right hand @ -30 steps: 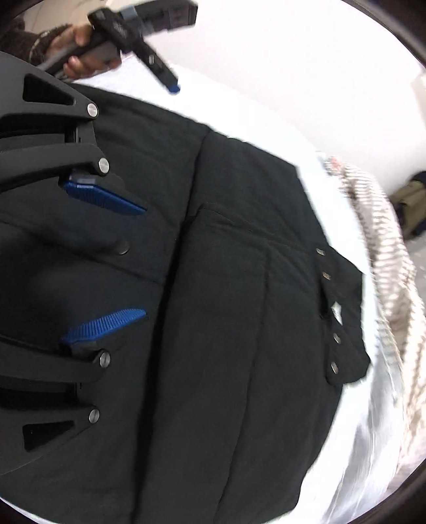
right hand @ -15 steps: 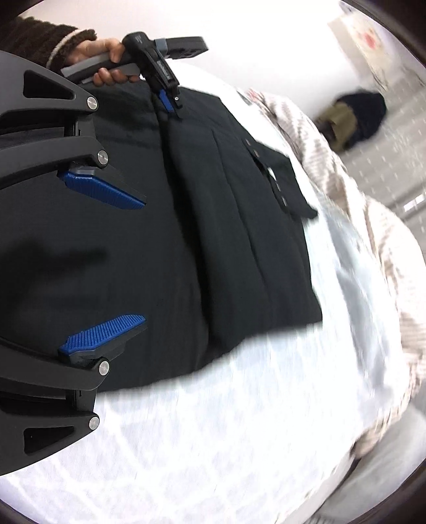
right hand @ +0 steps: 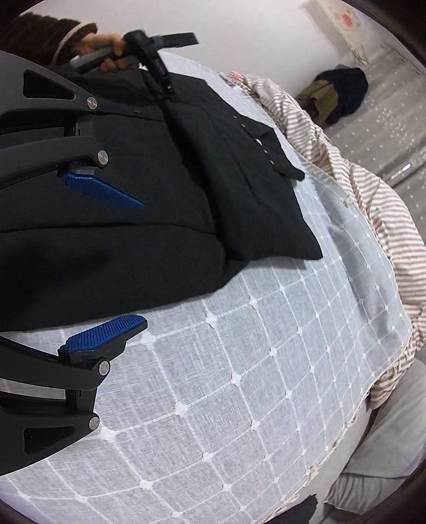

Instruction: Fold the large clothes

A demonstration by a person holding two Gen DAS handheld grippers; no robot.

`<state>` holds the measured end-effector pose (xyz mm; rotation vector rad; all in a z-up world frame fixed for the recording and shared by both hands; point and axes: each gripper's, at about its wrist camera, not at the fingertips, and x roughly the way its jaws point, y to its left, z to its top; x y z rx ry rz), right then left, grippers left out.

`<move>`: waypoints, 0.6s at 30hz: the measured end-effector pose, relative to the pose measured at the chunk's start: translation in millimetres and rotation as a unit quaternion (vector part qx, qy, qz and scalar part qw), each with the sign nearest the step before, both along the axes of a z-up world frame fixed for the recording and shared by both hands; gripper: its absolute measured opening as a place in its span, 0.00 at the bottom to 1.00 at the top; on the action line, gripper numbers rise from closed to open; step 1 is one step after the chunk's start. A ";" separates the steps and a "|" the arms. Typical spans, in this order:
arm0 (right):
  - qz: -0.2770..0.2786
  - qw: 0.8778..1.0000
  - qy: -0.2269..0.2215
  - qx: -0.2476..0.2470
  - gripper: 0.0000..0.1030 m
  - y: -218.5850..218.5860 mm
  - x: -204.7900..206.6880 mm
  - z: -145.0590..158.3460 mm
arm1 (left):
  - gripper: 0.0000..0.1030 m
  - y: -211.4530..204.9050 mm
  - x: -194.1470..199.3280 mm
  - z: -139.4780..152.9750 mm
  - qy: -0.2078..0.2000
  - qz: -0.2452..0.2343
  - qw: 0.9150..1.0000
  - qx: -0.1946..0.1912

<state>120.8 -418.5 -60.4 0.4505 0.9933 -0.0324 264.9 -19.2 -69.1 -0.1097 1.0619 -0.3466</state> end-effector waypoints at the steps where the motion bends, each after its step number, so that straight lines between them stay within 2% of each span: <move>1: 0.004 1.000 0.001 -0.002 0.66 1.7 -4.6 1.7 | 0.73 3.9 -9.2 6.1 -0.007 -0.010 1.000 -0.003; 2: 0.008 1.000 0.002 -0.004 0.67 4.2 -9.0 4.2 | 0.75 8.0 -20.7 14.4 -0.015 -0.022 1.000 0.002; 6: 0.024 1.000 0.011 -0.008 0.71 12.1 -31.4 11.5 | 0.84 32.2 -62.2 33.7 -0.015 -0.059 0.995 0.073; 8: 0.028 0.999 0.018 -0.013 0.72 16.2 -43.6 12.6 | 0.85 49.2 -79.4 38.3 0.001 -0.074 0.991 0.108; 10: 0.033 0.999 0.027 -0.015 0.72 20.6 -57.2 12.5 | 0.85 71.7 -98.2 44.4 0.004 -0.073 0.989 0.126; 12: 0.036 0.999 0.034 -0.012 0.73 22.6 -70.8 10.7 | 0.89 100.1 -120.2 49.8 0.011 -0.063 0.990 0.128; 14: 0.039 0.998 0.043 -0.008 0.73 24.9 -82.2 7.1 | 0.91 131.6 -143.3 54.5 0.018 -0.049 0.992 0.114; 18: 0.046 0.997 0.062 -0.017 0.74 29.6 -103.8 -2.7 | 0.91 180.1 -173.7 49.3 0.039 -0.025 0.994 0.098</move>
